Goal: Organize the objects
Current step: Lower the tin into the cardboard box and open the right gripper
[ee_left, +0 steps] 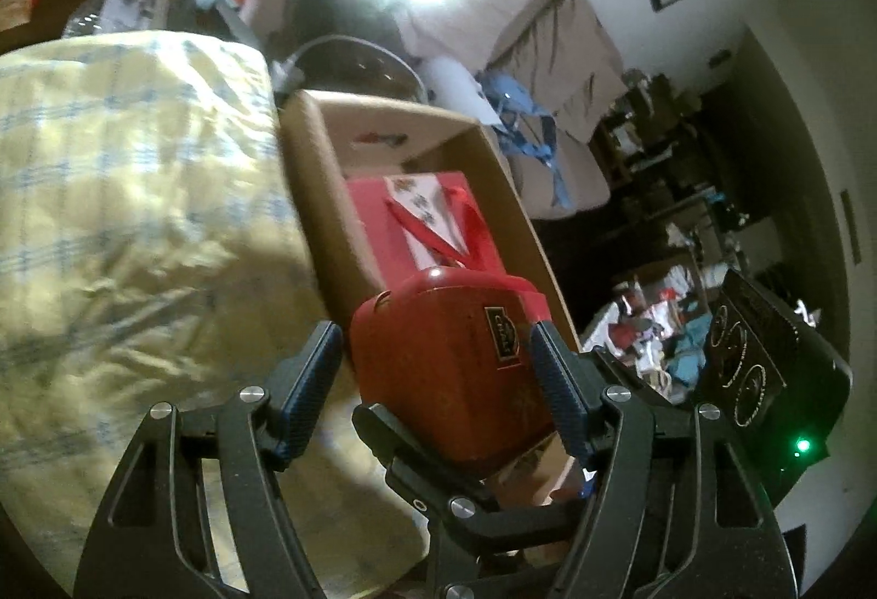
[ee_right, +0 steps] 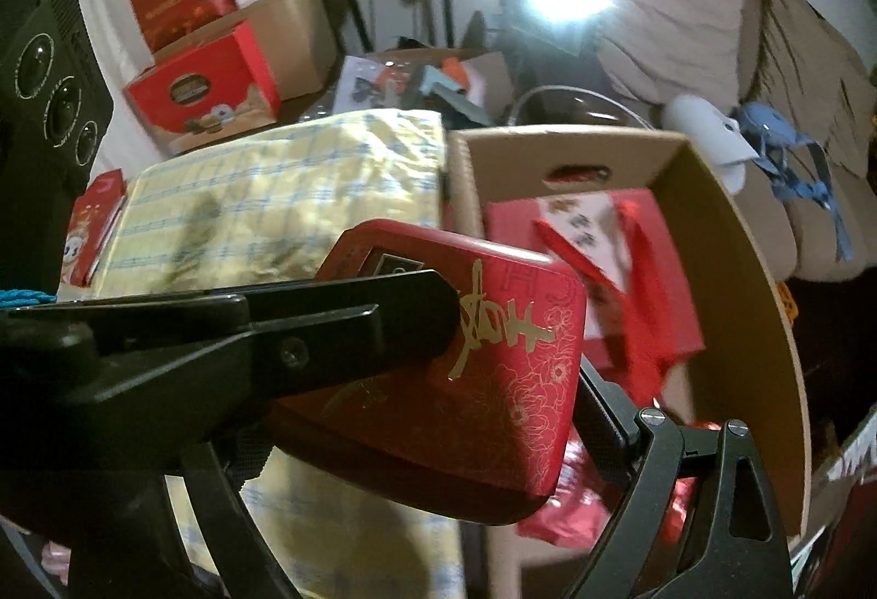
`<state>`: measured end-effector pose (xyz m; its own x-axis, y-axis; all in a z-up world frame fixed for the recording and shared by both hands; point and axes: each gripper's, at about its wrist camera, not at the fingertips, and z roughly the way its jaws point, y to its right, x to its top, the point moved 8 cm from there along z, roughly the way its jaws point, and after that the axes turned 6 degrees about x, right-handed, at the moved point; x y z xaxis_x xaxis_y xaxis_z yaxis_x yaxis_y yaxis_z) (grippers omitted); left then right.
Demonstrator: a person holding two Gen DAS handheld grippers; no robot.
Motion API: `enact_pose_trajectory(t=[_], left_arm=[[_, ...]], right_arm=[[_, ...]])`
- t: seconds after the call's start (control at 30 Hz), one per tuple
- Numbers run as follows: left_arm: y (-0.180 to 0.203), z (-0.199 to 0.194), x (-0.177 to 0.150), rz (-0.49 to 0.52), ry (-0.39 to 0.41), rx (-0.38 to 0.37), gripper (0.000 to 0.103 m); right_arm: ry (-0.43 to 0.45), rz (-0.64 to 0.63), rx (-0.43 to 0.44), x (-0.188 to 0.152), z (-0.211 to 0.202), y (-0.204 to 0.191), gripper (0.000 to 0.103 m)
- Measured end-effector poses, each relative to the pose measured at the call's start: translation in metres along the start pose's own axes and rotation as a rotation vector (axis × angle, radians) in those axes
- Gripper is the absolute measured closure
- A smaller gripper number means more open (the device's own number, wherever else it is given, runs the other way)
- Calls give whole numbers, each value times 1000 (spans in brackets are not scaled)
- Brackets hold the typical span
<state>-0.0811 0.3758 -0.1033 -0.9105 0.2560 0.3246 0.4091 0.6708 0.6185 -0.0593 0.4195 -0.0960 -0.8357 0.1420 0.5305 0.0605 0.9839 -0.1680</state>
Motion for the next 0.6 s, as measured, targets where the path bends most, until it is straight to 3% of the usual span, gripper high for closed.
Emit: enact_pose_trajectory(t=[0.33, 0.6], left_arm=[[39, 41, -20, 22, -79, -62, 37], [48, 60, -32, 22, -106, -63, 37]], right_arm=[[-17, 53, -39, -31, -21, 49, 11], [-30, 82, -46, -46, -22, 69, 11]])
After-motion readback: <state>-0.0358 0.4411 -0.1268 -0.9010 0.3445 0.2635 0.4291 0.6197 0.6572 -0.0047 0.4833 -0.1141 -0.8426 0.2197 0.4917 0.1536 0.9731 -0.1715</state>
